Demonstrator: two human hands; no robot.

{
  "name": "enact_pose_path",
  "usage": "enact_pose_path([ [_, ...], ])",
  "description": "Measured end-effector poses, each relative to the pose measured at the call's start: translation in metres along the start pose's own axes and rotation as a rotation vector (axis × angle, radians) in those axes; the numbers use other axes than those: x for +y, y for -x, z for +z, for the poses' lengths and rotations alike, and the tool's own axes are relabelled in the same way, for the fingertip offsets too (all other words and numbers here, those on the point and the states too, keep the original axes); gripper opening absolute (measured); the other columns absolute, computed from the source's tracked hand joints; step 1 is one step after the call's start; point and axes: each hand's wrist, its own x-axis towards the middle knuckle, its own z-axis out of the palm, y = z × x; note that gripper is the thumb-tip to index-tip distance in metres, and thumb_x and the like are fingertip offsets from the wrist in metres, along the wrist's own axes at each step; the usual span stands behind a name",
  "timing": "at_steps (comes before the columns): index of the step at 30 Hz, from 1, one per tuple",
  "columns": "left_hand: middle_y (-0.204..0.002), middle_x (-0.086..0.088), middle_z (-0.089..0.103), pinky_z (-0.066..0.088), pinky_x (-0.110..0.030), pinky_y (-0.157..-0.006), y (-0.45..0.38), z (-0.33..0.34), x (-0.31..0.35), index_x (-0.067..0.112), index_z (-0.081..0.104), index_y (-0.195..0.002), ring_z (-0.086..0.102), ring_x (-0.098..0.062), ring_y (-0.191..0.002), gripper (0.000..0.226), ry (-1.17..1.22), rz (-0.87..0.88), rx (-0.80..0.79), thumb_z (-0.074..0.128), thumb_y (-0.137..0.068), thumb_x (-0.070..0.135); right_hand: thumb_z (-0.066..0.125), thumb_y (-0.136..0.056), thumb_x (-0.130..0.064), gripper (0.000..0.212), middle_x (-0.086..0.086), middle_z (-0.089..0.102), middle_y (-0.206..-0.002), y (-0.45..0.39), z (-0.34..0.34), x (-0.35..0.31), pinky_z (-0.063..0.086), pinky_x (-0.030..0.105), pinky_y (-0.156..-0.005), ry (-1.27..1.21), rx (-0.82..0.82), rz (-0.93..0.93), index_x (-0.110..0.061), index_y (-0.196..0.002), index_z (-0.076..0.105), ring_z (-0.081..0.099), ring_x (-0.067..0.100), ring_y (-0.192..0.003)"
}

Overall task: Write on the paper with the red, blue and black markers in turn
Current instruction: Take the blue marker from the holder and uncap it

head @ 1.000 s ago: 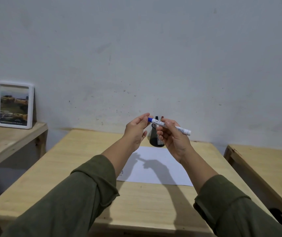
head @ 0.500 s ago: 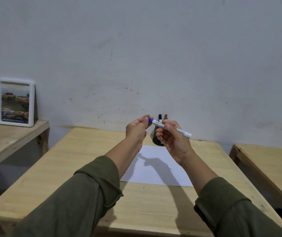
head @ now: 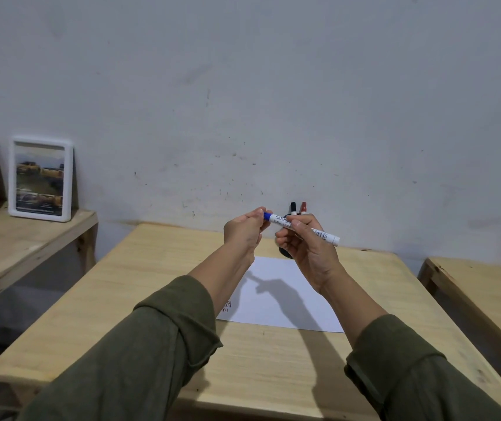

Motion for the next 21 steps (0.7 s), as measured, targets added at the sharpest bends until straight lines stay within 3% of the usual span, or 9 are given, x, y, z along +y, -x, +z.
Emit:
enact_pose_path([
  [3,-0.079,0.009,0.067,0.039,-0.023,-0.08,-0.001,-0.003,0.002,0.021,0.064,-0.077,0.063,-0.002,-0.076,0.018,0.015,-0.013,-0.016,0.054,-0.092,0.016,0.043,-0.096,-0.007,0.017,0.006,0.068,-0.064,0.0,0.004,0.002,0.052,0.024,-0.067,-0.019,0.014,0.013,-0.011,-0.086,0.056,0.061,0.017,-0.061],
  [8,-0.092,0.015,0.069,0.038,-0.025,-0.09,-0.004,-0.012,0.0,0.027,0.065,-0.091,0.059,0.002,-0.098,0.017,0.157,0.02,-0.277,0.049,-0.096,0.023,0.045,-0.096,-0.013,0.015,0.007,0.066,-0.061,-0.002,0.011,-0.002,0.054,0.022,-0.061,-0.308,0.074,0.087,-0.009,-0.087,0.057,0.062,0.014,-0.057],
  [11,-0.104,0.016,0.067,0.039,-0.024,-0.09,-0.005,-0.014,-0.001,0.029,0.064,-0.1,0.056,0.004,-0.103,0.021,0.218,0.036,-0.359,0.044,-0.098,0.022,0.045,-0.095,-0.014,0.016,0.007,0.066,-0.061,-0.004,0.017,-0.004,0.054,0.021,-0.059,-0.331,0.077,0.098,-0.01,-0.085,0.057,0.062,0.013,-0.054],
  [17,-0.071,0.021,0.072,0.033,-0.028,-0.088,-0.009,-0.012,0.001,0.026,0.063,-0.083,0.059,0.003,-0.092,0.016,0.17,0.043,-0.23,0.052,-0.095,0.022,0.043,-0.096,-0.01,0.015,0.008,0.066,-0.063,-0.005,0.018,-0.001,0.055,0.022,-0.062,-0.261,0.048,0.066,-0.009,-0.087,0.056,0.063,0.015,-0.057],
  [21,-0.073,0.014,0.069,0.034,-0.025,-0.079,-0.013,-0.016,0.0,0.022,0.062,-0.078,0.061,0.002,-0.081,0.014,0.13,0.011,-0.072,0.064,-0.086,0.033,0.043,-0.096,-0.01,0.014,0.006,0.068,-0.065,-0.004,0.013,0.004,0.054,0.023,-0.066,-0.075,0.004,0.048,-0.01,-0.089,0.055,0.062,0.016,-0.06],
])
